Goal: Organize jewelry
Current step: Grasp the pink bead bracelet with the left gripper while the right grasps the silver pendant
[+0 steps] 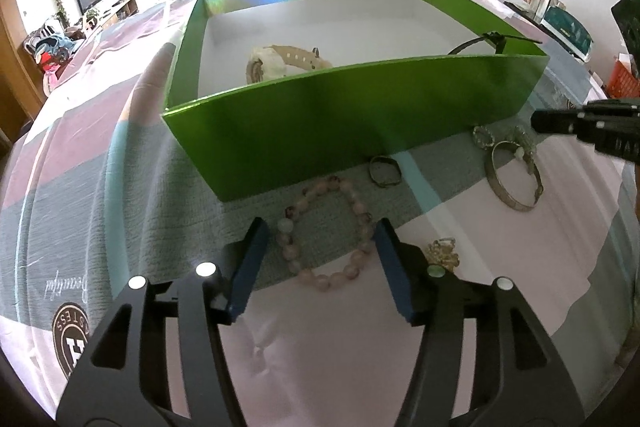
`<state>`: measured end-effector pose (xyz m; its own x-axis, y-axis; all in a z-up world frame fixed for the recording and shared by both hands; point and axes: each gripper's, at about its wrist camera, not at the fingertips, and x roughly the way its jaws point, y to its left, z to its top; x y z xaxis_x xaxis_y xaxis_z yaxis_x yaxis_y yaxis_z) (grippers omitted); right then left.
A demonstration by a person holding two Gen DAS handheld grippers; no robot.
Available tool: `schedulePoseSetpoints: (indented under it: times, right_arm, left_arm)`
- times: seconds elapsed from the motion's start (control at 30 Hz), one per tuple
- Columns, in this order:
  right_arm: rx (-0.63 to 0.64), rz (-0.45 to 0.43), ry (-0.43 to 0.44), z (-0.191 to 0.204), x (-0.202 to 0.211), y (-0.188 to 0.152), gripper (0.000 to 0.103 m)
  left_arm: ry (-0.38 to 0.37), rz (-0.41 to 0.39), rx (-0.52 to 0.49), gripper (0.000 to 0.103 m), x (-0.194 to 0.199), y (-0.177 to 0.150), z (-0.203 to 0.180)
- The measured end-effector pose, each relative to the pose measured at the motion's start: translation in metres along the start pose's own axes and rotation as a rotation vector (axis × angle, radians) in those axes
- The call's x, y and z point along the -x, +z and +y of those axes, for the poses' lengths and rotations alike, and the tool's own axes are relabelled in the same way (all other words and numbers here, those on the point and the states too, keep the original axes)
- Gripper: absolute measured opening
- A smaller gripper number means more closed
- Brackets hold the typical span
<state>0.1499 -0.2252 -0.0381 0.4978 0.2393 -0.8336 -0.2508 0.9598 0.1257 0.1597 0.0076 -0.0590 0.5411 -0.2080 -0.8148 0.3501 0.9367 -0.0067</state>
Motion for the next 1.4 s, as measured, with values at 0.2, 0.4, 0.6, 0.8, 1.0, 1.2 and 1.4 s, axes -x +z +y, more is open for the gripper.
schedulePoseSetpoints:
  times: [0.2,0.4,0.6,0.8,1.0,1.2,1.4]
  right_arm:
    - [-0.091,0.013,-0.005,-0.023,-0.001,0.003,0.002]
    - [-0.055,0.01,0.017,-0.012,-0.002,0.002,0.038]
    - [-0.01,0.05,0.016,0.002,-0.015,-0.002,0.034]
    - [0.024,0.044,0.038,0.011,-0.014,-0.006,0.018]
    - [-0.027,-0.007,0.057,0.002,-0.003,-0.003,0.018]
    - [-0.087,-0.055,-0.017,-0.016,0.009,0.001,0.018]
    - [-0.041,0.005,-0.062,-0.01,-0.007,-0.001,0.018]
  left_arm:
    - [0.011,-0.017,0.065,0.055,0.001,0.0,0.011]
    - [0.012,-0.053,0.124,0.053,0.009,0.001,0.023]
    - [0.05,-0.042,0.137,0.053,0.005,0.002,0.026]
    - [0.081,-0.028,0.097,0.03,0.002,0.0,0.022]
    - [0.088,-0.031,0.1,0.021,0.003,-0.001,0.022]
    - [0.09,-0.032,0.098,0.021,0.003,-0.001,0.022]
    - [0.093,-0.031,0.091,0.021,0.003,-0.001,0.021]
